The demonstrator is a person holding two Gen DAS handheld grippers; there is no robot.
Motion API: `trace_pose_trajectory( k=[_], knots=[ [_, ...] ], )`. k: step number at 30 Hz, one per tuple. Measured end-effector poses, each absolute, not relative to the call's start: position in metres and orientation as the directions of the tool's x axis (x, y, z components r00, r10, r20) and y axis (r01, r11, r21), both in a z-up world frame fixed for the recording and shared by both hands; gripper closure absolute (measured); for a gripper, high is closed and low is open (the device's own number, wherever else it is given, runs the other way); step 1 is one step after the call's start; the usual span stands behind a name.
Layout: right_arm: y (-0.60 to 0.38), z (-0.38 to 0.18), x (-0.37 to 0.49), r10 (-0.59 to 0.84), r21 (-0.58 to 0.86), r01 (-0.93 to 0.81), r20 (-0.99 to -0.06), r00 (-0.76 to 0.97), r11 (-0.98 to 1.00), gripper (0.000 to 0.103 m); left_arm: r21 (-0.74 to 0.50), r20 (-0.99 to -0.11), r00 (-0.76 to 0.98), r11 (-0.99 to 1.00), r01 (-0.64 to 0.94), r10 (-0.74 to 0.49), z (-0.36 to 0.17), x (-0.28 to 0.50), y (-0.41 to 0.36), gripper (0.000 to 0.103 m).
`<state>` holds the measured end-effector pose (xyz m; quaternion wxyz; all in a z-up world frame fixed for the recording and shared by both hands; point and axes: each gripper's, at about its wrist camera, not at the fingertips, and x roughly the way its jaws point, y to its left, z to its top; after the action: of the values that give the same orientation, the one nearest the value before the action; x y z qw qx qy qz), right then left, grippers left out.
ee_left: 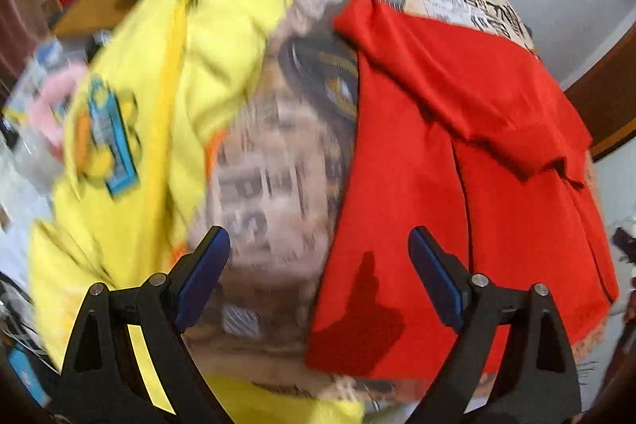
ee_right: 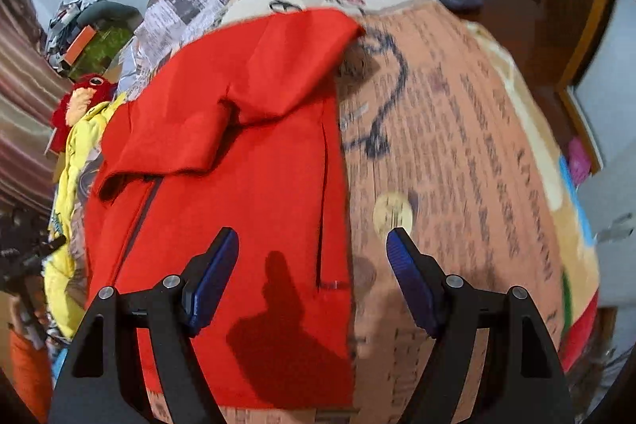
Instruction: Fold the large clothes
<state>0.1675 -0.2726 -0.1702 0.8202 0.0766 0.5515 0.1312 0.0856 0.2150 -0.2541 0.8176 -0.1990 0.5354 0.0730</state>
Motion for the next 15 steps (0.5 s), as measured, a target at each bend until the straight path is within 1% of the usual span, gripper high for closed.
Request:
trace_pose_trajectory(
  k=[4,8,10,11,13,14,15],
  knots=[
    [-0.274,-0.184,0.158,0.313,0.290,-0.119,-0.899,0.306,0.949,0.029,-0.349,-0.894,0.394,0.882,-0.317,-0.212,-0.277,0.070,0.209,0.012],
    [-0.276,-0.194,0.152,0.369,0.355,-0.099,-0.887,0.279,0.929,0.029,-0.406,-0.889,0.362,0.850,-0.337,-0.281,-0.299,0.066,0.205,0.012],
    [-0.279,-0.196,0.154,0.398,0.391,-0.082,-0.875,0.274,0.917,0.028,-0.455,-0.873,0.350,0.824,-0.336,-0.340,-0.310,0.065,0.201,0.016],
    [-0.279,-0.197,0.156,0.408,0.403,-0.078,-0.871,0.273,0.912,0.027,-0.473,-0.867,0.340,0.817,-0.330,-0.365,-0.314,0.066,0.196,0.020],
    [-0.277,-0.198,0.157,0.419,0.412,-0.087,-0.862,0.284,0.907,0.027,-0.468,-0.868,0.338,0.828,-0.310,-0.364,-0.316,0.067,0.187,0.022],
    [-0.275,-0.198,0.157,0.418,0.408,-0.098,-0.861,0.290,0.908,0.029,-0.465,-0.865,0.349,0.835,-0.292,-0.360,-0.313,0.068,0.182,0.027],
    [-0.272,-0.198,0.157,0.419,0.406,-0.108,-0.859,0.294,0.907,0.030,-0.483,-0.854,0.357,0.831,-0.277,-0.378,-0.311,0.070,0.178,0.037]
  ],
)
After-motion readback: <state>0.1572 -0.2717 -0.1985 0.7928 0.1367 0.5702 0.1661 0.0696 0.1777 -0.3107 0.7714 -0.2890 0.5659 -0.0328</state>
